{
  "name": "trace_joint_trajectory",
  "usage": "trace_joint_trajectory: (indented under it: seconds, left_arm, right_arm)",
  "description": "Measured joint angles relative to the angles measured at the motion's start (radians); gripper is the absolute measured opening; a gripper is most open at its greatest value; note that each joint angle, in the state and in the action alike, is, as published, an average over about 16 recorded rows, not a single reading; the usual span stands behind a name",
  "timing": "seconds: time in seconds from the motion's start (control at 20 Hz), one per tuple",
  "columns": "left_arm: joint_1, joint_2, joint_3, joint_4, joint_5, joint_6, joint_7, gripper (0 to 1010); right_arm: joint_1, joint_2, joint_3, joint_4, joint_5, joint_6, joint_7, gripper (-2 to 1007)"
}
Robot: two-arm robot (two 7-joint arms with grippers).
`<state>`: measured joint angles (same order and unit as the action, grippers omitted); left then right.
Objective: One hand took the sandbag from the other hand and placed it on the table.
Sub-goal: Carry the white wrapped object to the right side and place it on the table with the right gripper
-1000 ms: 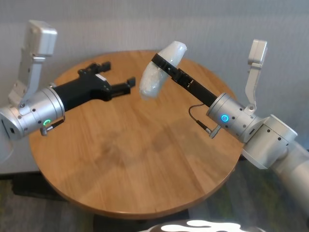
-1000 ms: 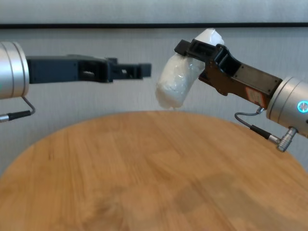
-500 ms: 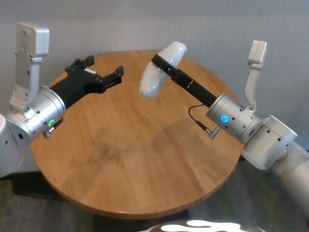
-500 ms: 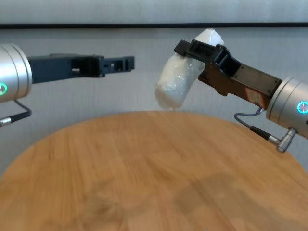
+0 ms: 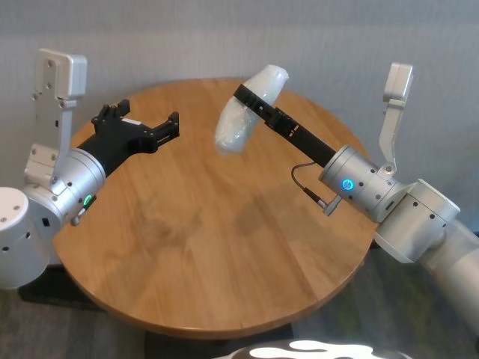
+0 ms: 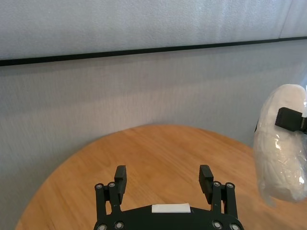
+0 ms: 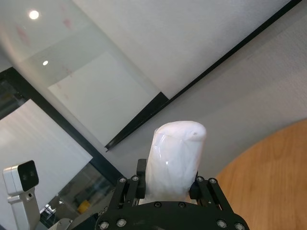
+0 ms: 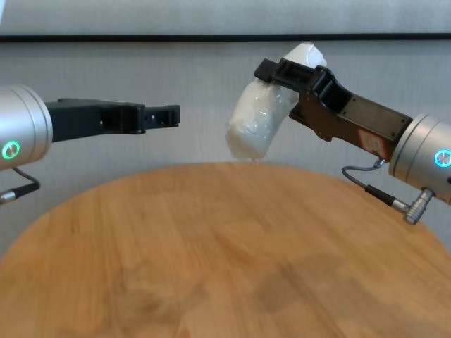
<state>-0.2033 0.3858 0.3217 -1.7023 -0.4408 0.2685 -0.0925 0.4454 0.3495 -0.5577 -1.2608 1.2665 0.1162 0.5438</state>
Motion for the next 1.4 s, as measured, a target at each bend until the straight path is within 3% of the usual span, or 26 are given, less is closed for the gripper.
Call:
trace_joint_trajectory:
  seconds: [0.6, 1.0, 1.4]
  left_arm:
    - [0.005, -0.018, -0.004, 0.005, 0.022, 0.014, 0.011, 1000]
    - [0.004, -0.016, -0.003, 0.006, 0.02, 0.012, 0.011, 1000]
    - [0.003, -0.015, -0.003, 0.005, 0.019, 0.01, 0.012, 1000]
  right_arm:
    - [0.006, 0.022, -0.019, -0.027, -0.027, 0.019, -0.023, 473]
    - [0.008, 0.074, -0.034, -0.081, -0.063, 0.057, -0.079, 473]
    - [0.008, 0.13, -0.035, -0.114, -0.082, 0.11, -0.143, 473]
